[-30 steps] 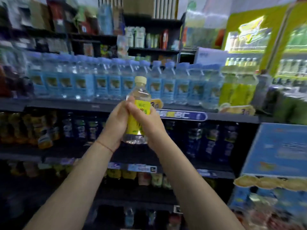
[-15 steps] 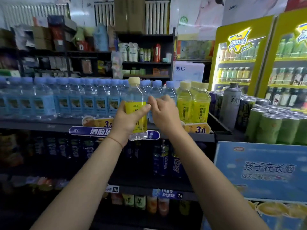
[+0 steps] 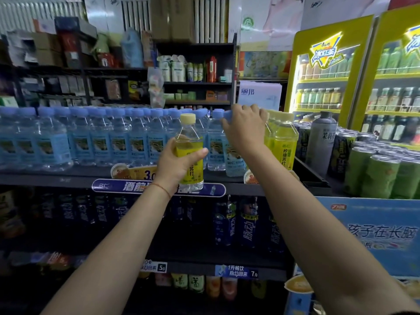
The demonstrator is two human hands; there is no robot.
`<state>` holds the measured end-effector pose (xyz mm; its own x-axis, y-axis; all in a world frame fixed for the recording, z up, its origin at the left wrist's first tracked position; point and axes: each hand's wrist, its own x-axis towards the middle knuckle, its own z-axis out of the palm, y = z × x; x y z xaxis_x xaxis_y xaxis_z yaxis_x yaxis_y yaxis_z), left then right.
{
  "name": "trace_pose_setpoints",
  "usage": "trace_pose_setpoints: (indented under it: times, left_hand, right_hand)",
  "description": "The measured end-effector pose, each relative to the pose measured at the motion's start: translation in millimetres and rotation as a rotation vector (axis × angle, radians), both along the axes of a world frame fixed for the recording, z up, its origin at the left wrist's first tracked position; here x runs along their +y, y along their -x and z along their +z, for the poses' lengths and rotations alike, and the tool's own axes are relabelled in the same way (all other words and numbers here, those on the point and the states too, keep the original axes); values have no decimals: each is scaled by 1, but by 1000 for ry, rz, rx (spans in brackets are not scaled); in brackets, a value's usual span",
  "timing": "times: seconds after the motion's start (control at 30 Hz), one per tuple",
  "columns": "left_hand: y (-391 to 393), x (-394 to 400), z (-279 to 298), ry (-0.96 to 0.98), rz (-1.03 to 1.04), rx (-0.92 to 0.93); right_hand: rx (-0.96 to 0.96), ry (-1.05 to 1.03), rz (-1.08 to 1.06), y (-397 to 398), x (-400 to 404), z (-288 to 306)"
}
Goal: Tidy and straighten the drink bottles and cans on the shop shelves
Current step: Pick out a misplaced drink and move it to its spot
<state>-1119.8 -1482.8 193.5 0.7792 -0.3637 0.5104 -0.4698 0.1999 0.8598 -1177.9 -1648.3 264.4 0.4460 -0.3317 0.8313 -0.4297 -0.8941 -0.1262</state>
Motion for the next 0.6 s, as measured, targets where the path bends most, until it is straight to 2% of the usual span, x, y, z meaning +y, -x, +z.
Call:
trace_pose_setpoints:
  times: [0.13,0.3,0.6]
  left_hand:
    - [-1,-2,3,-1,1,-22]
    - [-9,4,4,22,-6,-12]
    - [-11,9,-1,-30,0,-7]
  right_hand:
    - [14,-93,174,-6,8,9]
    - [23,-227,287,-24,20,8]
    - [73,-262,212,-30,20,12]
